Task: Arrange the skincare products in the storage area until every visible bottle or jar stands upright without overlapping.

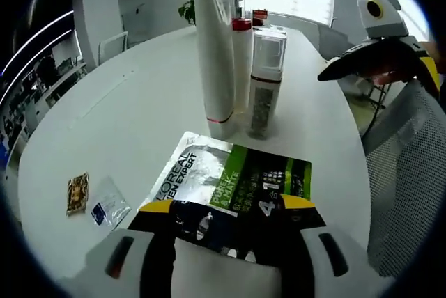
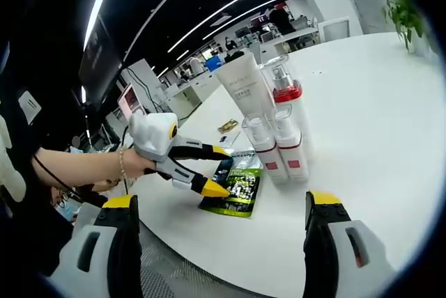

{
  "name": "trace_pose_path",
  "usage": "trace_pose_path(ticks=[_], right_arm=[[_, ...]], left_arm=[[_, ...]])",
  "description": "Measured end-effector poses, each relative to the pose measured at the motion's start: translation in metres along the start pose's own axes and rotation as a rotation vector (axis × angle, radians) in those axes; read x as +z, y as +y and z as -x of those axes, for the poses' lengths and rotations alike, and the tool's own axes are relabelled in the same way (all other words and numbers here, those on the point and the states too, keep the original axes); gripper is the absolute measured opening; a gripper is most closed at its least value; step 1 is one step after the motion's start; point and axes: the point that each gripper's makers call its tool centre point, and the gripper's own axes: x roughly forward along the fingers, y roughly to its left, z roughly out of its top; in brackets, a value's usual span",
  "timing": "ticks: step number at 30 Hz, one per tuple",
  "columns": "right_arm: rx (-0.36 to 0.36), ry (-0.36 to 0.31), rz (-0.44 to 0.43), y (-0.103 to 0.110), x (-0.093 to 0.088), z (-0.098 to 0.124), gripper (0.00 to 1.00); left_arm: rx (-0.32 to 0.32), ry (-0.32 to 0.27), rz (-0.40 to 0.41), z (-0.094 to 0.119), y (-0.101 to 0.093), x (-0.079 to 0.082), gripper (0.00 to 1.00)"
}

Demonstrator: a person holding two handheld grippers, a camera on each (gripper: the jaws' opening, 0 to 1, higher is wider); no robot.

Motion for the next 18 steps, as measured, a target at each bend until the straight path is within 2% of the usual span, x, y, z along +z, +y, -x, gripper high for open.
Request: trace_pose_path(ticks=[10, 18], right_arm=[[0.002, 0.008, -0.003, -0.0002, -0.0017, 0.0000, 0.99], [0.003, 0.013, -0.003, -0.0004, -0.0027, -0.0002, 0.99]], left_arm=[[-0.042, 0.007, -0.033, -0.0044, 0.0015, -0.0008, 0.53], [-0.041, 0.009, -0.032, -0.0041, 0.0018, -0.0013, 0.53]])
